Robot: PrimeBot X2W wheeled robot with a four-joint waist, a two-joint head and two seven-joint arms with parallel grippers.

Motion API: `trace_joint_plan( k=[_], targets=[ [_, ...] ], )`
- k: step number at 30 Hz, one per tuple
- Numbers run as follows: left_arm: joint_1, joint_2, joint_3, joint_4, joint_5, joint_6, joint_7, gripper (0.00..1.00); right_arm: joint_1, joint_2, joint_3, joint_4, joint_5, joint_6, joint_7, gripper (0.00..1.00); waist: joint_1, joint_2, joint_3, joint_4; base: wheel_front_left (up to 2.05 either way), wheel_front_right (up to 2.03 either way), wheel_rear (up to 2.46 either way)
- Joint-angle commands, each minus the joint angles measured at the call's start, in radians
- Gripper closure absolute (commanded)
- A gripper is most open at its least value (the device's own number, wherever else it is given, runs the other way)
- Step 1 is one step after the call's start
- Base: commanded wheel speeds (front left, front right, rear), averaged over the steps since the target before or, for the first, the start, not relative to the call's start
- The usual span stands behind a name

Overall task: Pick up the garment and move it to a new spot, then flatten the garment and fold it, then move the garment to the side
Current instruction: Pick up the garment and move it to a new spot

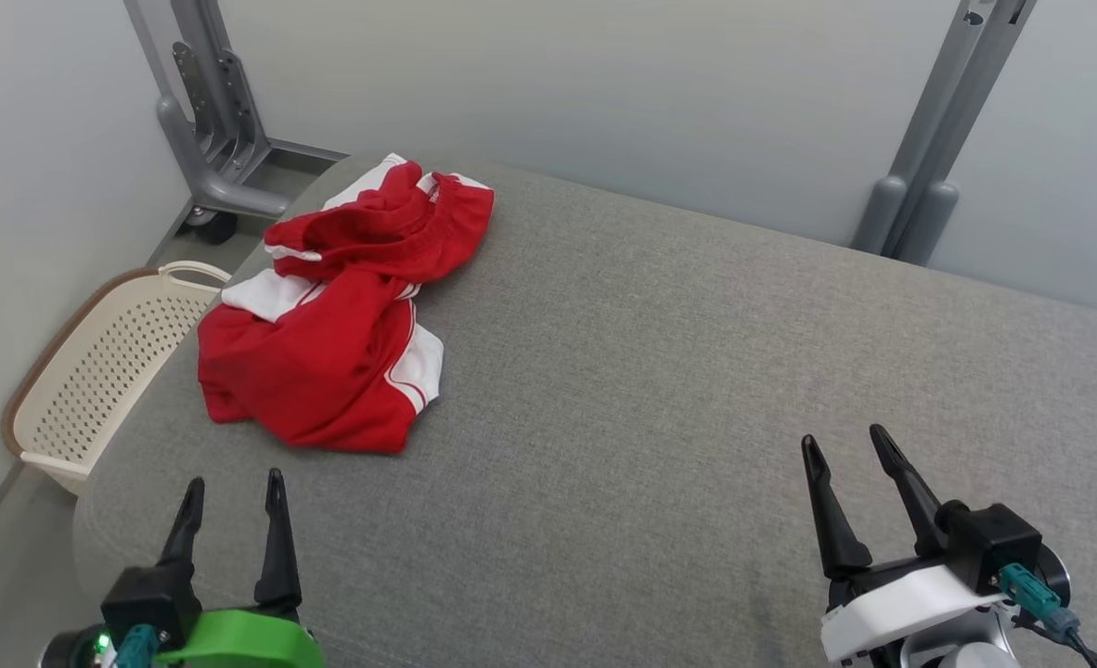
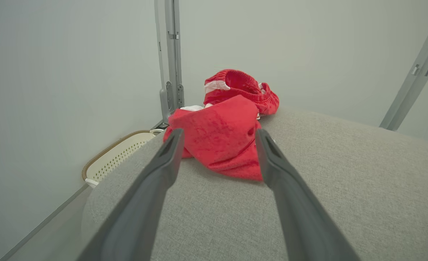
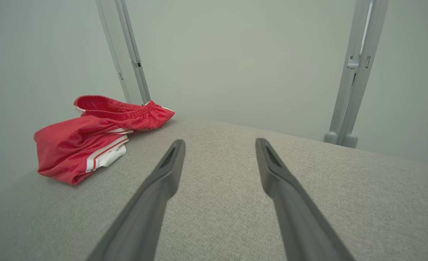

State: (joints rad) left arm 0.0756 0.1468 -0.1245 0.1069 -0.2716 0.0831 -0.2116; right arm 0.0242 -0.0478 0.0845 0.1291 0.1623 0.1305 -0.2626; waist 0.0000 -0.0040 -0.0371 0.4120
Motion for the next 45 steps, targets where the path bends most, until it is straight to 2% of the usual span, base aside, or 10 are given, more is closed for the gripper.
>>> trace_joint_plan(
  k=[1,4,12,21,28,41,42,43,44,45],
  targets=[
    [-0.040,0.025,0.005,0.004,0.004,-0.007,0.013,0.00,-0.010,-0.004,-0.005,-0.003,-0.011,0.000,-0.004,0.00,0.0000,0.0040,0.010,-0.009,0.00,0.00,0.00],
    [-0.077,0.048,0.008,0.013,0.009,-0.019,0.030,0.00,-0.008,-0.004,-0.009,-0.005,-0.017,0.000,-0.004,0.00,0.0000,0.0040,0.017,-0.015,0.00,0.00,0.00],
    [-0.294,0.158,-0.001,0.093,0.016,-0.103,0.139,0.00,-0.029,-0.005,-0.011,-0.006,-0.031,0.000,-0.004,0.00,0.0000,0.0040,0.063,-0.050,0.00,0.00,0.00],
    [-0.509,0.222,-0.067,0.302,-0.023,-0.195,0.256,0.00,-0.071,-0.005,0.002,-0.007,-0.078,0.000,-0.004,0.00,0.0000,0.0040,0.146,-0.107,0.00,0.00,0.00],
    [-0.607,0.260,-0.117,0.469,-0.095,-0.213,0.302,0.00,-0.120,-0.005,-0.006,-0.024,-0.124,0.000,0.008,0.00,0.0000,0.0040,0.231,-0.153,0.00,0.00,0.00],
    [-0.700,0.254,-0.192,0.749,-0.193,-0.213,0.301,0.00,-0.139,-0.005,-0.003,-0.072,-0.170,0.000,0.049,0.00,0.0000,0.0040,0.304,-0.188,0.00,0.00,0.00],
    [-0.700,0.254,-0.196,0.762,-0.202,-0.213,0.302,0.35,-0.138,-0.005,-0.001,-0.073,-0.169,0.000,0.051,0.00,0.0000,0.0040,0.302,-0.189,0.00,0.00,0.00],
    [-0.701,0.253,-0.200,0.775,-0.209,-0.213,0.302,0.53,-0.138,-0.005,0.000,-0.072,-0.169,0.000,0.053,0.00,0.0000,0.0040,0.301,-0.189,0.00,0.00,0.00],
    [-0.701,0.252,-0.202,0.790,-0.215,-0.213,0.302,0.59,-0.139,-0.005,0.001,-0.072,-0.168,0.000,0.054,0.00,0.0000,0.0040,0.300,-0.190,0.00,0.00,0.00],
    [-0.700,0.249,-0.203,0.804,-0.223,-0.213,0.301,0.74,-0.140,-0.005,0.003,-0.071,-0.167,0.000,0.054,0.00,0.0000,0.0040,0.299,-0.191,0.00,0.00,0.00]
  ],
)
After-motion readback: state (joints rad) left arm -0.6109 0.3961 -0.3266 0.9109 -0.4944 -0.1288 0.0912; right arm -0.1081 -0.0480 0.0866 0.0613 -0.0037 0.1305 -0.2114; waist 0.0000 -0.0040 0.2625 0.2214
